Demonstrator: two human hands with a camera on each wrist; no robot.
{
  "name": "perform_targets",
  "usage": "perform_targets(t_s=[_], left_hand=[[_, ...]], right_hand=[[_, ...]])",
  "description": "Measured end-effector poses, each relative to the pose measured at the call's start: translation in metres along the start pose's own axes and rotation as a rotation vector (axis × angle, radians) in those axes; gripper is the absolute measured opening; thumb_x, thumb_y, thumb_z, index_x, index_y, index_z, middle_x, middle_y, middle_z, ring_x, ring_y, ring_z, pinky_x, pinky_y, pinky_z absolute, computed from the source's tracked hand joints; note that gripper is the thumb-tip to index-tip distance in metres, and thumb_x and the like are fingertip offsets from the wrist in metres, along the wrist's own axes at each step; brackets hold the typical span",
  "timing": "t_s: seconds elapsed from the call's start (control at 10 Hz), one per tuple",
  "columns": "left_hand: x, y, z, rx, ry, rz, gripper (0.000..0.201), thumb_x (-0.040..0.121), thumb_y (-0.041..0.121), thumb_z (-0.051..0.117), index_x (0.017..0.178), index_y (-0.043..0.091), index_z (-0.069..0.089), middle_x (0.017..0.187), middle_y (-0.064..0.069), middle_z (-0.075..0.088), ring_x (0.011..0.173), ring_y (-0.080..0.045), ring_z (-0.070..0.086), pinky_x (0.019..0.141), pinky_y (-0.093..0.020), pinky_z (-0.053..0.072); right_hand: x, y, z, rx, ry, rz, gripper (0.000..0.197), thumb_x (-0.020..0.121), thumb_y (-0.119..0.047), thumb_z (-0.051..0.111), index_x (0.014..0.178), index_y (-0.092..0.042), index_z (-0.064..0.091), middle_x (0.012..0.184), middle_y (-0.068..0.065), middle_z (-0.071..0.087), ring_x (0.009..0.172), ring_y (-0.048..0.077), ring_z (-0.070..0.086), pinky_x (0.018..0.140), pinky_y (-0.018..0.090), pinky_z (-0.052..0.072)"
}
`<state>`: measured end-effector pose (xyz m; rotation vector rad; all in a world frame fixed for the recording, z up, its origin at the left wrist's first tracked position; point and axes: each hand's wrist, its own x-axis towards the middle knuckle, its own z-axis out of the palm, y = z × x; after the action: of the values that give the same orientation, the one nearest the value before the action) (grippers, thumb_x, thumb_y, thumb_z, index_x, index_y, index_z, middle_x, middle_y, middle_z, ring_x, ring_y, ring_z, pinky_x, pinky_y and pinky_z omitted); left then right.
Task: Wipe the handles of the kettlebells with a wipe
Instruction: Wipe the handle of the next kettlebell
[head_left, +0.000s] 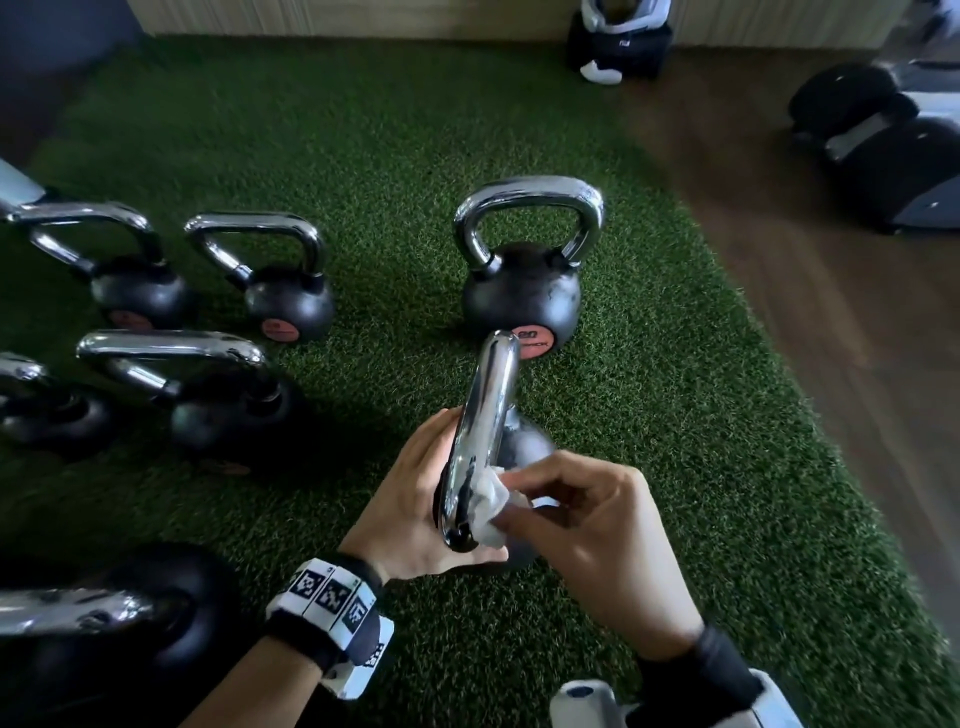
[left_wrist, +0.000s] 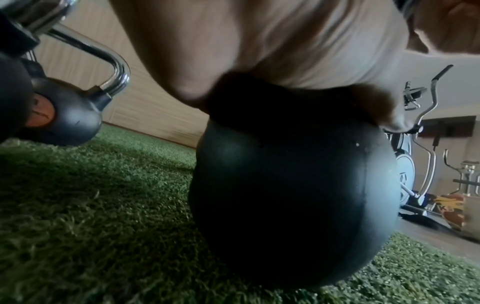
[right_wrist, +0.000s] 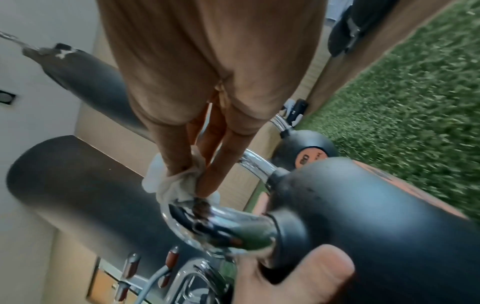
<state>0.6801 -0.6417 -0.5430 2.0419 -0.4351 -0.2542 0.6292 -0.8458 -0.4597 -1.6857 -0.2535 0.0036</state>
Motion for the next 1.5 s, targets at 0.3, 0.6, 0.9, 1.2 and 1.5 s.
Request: perform_targets(t_s=[0.3,0.6,0.9,1.2,1.5], left_hand=[[0.001,-0.011,-0.002,0.112,0.054,0.130,0.128,0.053,0.056,0.096,0.154,0.049,0.018,0.159,0.007,0.039,0.147,-0.019,0.043,0.118,-0.051,0.041],[-0.002,-0.017,-0.001,0.145,0.034,0.106,0.137,0.052,0.052,0.101,0.160,0.015,0.025,0.160,0.002,0.038,0.149,-0.021,0.040,0.119,-0.049,0.041],[-0.003,-0.017,-0.002,0.175,0.052,0.109,0.139,0.053,0.054,0.100,0.161,0.014,0.023,0.162,0.004,0.033,0.151,-0.017,0.037,0.122,-0.047,0.037],[-0.002,-0.021,-0.001,0.230,0.058,0.136,0.137,0.053,0.058,0.099,0.159,0.008,0.028,0.161,0.000,0.033,0.151,-0.022,0.036,0.121,-0.048,0.037],[-0.001,-0.017,-0.001,0.240,0.053,0.106,0.129,0.054,0.062,0.097,0.155,0.011,0.036,0.160,0.005,0.034,0.150,-0.016,0.037,0.122,-0.042,0.037]], right_hand=[[-0.008,0.049,0.006,-0.309,-0.037,0.123,0.008,0.080,-0.022,0.089,0.085,-0.021,0.083,0.081,-0.014,0.077,0.076,0.000,0.072,0.067,0.009,0.052],[0.041,0.040,0.006,-0.265,-0.232,0.057,0.030,0.088,0.003,0.073,0.078,-0.025,0.072,0.078,-0.014,0.060,0.069,-0.008,0.059,0.065,0.012,0.043],[0.054,0.035,-0.006,-0.207,-0.440,0.044,0.012,0.088,0.004,0.074,0.094,-0.002,0.081,0.096,0.000,0.077,0.086,0.008,0.070,0.078,0.022,0.057],[0.046,0.034,-0.009,0.587,-0.412,0.388,0.026,0.085,-0.004,0.072,0.108,0.007,0.074,0.105,0.024,0.075,0.087,0.032,0.074,0.088,0.038,0.060],[0.043,0.046,0.001,0.904,-0.253,0.436,0.046,0.062,-0.001,0.089,0.107,-0.003,0.079,0.104,0.017,0.078,0.087,0.023,0.077,0.077,0.028,0.064]])
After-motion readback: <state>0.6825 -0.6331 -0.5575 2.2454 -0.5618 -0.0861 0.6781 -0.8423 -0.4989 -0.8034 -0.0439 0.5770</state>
